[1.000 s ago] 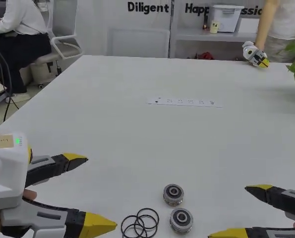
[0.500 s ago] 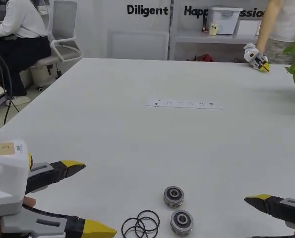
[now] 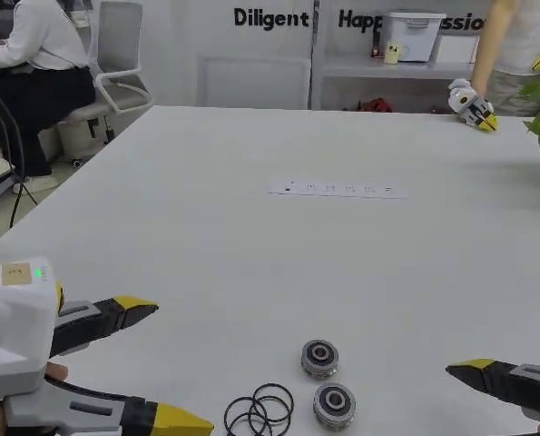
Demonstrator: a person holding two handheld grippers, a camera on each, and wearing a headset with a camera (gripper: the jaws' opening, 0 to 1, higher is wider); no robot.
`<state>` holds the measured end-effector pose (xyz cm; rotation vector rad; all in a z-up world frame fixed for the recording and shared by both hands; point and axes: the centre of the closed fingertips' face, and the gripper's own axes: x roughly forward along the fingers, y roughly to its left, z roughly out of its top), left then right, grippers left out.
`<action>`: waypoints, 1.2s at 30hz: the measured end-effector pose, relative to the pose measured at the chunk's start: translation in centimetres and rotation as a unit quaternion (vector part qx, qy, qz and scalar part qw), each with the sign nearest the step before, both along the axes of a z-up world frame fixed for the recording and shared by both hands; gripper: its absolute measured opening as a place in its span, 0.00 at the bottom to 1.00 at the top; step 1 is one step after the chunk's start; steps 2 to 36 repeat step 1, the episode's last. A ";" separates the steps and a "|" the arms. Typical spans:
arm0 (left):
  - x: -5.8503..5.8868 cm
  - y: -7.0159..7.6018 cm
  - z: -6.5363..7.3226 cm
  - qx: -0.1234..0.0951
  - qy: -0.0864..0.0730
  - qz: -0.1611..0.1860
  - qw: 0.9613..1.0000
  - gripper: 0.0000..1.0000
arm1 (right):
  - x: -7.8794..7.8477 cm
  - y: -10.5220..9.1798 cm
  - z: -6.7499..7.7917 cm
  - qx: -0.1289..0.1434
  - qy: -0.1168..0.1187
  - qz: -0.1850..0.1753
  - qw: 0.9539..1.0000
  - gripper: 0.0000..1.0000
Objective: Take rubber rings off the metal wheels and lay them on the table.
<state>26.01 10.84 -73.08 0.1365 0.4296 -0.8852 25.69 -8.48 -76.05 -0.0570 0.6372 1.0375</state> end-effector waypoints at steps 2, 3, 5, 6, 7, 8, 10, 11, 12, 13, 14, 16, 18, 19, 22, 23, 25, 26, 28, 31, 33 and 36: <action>0.0 0.0 0.0 0.000 0.001 0.000 1.000 0.96 | 0.0 0.0 0.1 0.001 -0.002 0.001 1.000 0.93; 0.0 0.0 0.0 0.000 0.001 0.000 1.000 0.96 | 0.0 0.0 0.1 0.001 -0.002 0.001 1.000 0.93; 0.0 0.0 0.0 0.000 0.001 0.000 1.000 0.96 | 0.0 0.0 0.1 0.001 -0.002 0.001 1.000 0.93; 0.0 0.0 0.0 0.000 0.001 0.000 1.000 0.96 | 0.0 0.0 0.1 0.001 -0.002 0.001 1.000 0.93; 0.0 0.0 0.0 0.000 0.001 0.000 1.000 0.96 | 0.0 0.0 0.1 0.001 -0.002 0.001 1.000 0.93; 0.0 0.0 0.0 0.000 0.001 0.000 1.000 0.96 | 0.0 0.0 0.1 0.001 -0.002 0.001 1.000 0.93; 0.0 0.0 0.0 0.000 0.001 0.000 1.000 0.96 | 0.0 0.0 0.1 0.001 -0.002 0.001 1.000 0.93; 0.0 0.0 0.0 0.000 0.001 0.000 1.000 0.96 | 0.0 0.0 0.1 0.001 -0.002 0.001 1.000 0.93; 0.0 0.0 0.0 0.000 0.001 0.000 1.000 0.96 | 0.0 0.0 0.1 0.001 -0.002 0.001 1.000 0.93; 0.0 0.0 0.0 0.000 0.001 0.000 1.000 0.96 | 0.0 0.0 0.1 0.001 -0.002 0.001 1.000 0.93; 0.0 0.0 0.0 0.000 0.001 0.000 1.000 0.96 | 0.0 0.0 0.1 0.001 -0.002 0.001 1.000 0.93; 0.0 0.0 0.0 0.000 0.001 0.000 1.000 0.96 | 0.0 0.0 0.1 0.001 -0.002 0.001 1.000 0.93; 0.0 0.0 0.0 0.000 0.001 0.000 1.000 0.96 | 0.0 0.0 0.1 0.001 -0.002 0.001 1.000 0.93; 0.0 0.0 0.0 0.000 0.001 0.000 1.000 0.96 | 0.0 0.0 0.1 0.001 -0.002 0.001 1.000 0.93; 0.0 0.0 0.0 0.000 0.001 0.000 1.000 0.96 | 0.0 0.0 0.1 0.001 -0.002 0.001 1.000 0.93; 0.0 0.0 0.0 0.000 0.001 0.000 1.000 0.96 | 0.0 0.0 0.1 0.001 -0.002 0.001 1.000 0.93; 0.0 0.0 0.0 0.000 0.001 0.000 1.000 0.96 | 0.0 0.0 0.1 0.001 -0.002 0.001 1.000 0.93; 0.0 0.0 0.0 0.000 0.001 0.000 1.000 0.96 | 0.0 0.0 0.1 0.001 -0.002 0.001 1.000 0.93; 0.0 0.0 0.0 0.000 0.001 0.000 1.000 0.96 | 0.0 0.0 0.1 0.001 -0.002 0.001 1.000 0.93; 0.0 0.0 0.0 0.000 0.001 0.000 1.000 0.96 | 0.0 0.0 0.1 0.001 -0.002 0.001 1.000 0.93; 0.0 0.0 0.0 0.000 0.001 0.000 1.000 0.96 | 0.0 0.0 0.1 0.001 -0.002 0.001 1.000 0.93; 0.0 0.0 0.0 0.000 0.001 0.000 1.000 0.96 | 0.0 0.0 0.1 0.001 -0.002 0.001 1.000 0.93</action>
